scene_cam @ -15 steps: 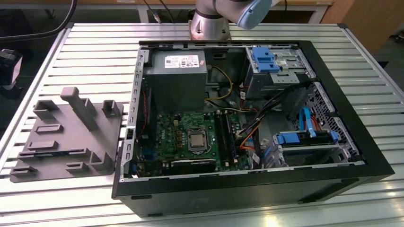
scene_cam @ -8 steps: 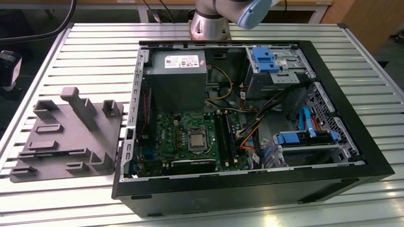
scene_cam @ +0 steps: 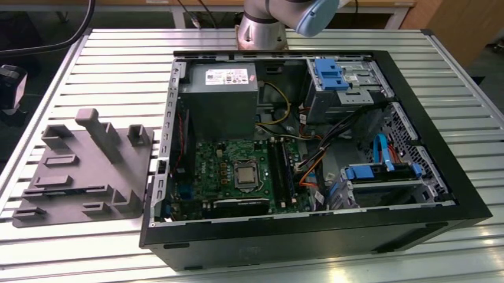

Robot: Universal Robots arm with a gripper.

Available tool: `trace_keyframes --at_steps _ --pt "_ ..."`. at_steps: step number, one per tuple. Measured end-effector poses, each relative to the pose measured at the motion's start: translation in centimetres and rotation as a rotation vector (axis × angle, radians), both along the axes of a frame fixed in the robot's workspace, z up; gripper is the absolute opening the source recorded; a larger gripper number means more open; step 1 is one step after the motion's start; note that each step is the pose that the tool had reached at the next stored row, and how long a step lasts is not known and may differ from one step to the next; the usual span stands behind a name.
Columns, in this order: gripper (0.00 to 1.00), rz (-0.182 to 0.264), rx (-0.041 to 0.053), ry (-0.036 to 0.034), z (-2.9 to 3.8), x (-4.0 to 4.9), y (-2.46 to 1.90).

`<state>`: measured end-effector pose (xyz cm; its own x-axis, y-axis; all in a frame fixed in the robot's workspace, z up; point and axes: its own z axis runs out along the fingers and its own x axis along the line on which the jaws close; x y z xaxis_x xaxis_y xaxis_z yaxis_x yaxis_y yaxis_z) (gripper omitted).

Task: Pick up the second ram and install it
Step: 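Reach for the second ram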

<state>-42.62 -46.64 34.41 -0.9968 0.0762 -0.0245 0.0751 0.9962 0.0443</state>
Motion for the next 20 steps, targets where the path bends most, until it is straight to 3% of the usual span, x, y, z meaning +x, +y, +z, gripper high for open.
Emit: trace_keyframes --at_steps 20 --pt "0.11 0.000 0.0000 0.0000 -0.99 -0.12 -0.15"
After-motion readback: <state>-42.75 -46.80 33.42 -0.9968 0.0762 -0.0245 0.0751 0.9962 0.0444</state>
